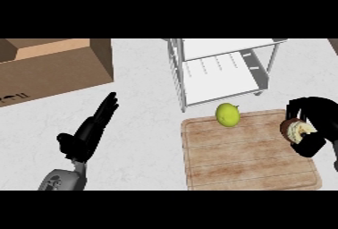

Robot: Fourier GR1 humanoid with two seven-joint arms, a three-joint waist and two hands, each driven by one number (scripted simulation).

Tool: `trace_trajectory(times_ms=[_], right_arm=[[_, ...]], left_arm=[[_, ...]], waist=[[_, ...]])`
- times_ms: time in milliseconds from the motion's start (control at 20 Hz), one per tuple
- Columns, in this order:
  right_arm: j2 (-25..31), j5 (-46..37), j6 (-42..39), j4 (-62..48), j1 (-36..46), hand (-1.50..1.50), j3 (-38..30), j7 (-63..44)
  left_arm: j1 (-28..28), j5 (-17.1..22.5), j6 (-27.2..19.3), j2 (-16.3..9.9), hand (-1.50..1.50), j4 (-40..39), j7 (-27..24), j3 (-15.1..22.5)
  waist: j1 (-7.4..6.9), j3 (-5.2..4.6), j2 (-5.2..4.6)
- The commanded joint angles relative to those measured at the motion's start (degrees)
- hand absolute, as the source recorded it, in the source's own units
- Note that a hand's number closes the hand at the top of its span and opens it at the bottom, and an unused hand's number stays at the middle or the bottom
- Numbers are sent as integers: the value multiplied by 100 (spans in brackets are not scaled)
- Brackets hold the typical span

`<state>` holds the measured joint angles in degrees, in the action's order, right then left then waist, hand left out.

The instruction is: Pick the cupcake from the cutting board and place it in the tiered basket

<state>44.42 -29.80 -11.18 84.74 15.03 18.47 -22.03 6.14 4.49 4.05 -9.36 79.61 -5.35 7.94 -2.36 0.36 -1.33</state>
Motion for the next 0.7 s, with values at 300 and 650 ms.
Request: trace_trajectory(times_ms=[300, 650], right_arm=[[744, 1242, -143, -2541, 1120, 150, -1562, 3526], [849, 2027, -1035, -3636, 2473, 150, -2289, 4735]], left_arm=[[220, -78, -14, 65, 0, -81, 89, 61], [184, -57, 65, 39, 0, -289, -71, -22]], waist=[[-125, 9, -25], [-117, -22, 29]])
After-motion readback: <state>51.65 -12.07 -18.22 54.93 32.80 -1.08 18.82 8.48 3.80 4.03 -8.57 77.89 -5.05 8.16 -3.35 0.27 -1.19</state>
